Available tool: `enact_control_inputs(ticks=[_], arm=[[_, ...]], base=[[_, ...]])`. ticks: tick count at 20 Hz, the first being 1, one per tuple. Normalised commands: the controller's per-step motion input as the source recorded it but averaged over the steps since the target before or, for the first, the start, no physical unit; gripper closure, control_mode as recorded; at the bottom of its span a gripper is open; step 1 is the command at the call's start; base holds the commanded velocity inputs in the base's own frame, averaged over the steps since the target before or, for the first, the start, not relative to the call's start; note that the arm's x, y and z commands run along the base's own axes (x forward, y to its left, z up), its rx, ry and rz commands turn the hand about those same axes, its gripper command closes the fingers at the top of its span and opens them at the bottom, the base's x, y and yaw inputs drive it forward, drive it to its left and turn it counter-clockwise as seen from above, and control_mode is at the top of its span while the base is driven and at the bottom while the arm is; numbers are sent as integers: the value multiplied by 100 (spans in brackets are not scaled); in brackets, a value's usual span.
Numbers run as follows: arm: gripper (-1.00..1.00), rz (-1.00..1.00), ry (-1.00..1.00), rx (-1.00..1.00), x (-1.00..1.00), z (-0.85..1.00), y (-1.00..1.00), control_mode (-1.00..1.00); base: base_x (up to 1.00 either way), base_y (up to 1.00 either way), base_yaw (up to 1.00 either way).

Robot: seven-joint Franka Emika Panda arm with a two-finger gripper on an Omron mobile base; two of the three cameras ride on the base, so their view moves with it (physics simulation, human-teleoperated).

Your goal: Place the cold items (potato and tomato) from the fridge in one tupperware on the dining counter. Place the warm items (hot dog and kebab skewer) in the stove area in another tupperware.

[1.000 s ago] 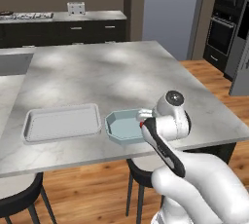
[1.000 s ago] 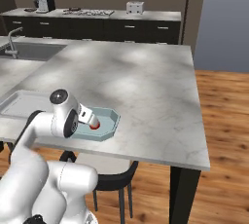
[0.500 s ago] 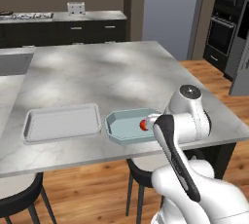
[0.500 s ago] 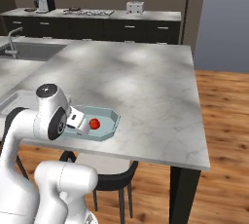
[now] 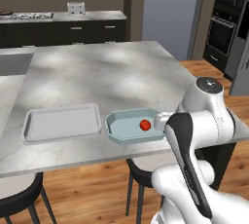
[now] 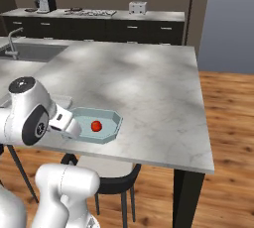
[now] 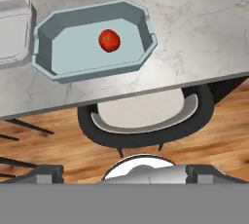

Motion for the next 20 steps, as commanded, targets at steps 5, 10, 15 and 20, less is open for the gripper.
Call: enact_control_inputs(ticks=[5, 10, 15, 20], arm=[[-100, -6, -55, 0, -64, 5, -7, -100], [-100, 0, -27, 0, -30, 12, -19, 100], [-100, 0, 0, 0, 0, 0, 0, 100], [-100, 0, 0, 0, 0, 0, 0, 100]], base=[[0, 0, 0], [-20, -21, 0], [-65, -65, -4], [-34, -74, -76]])
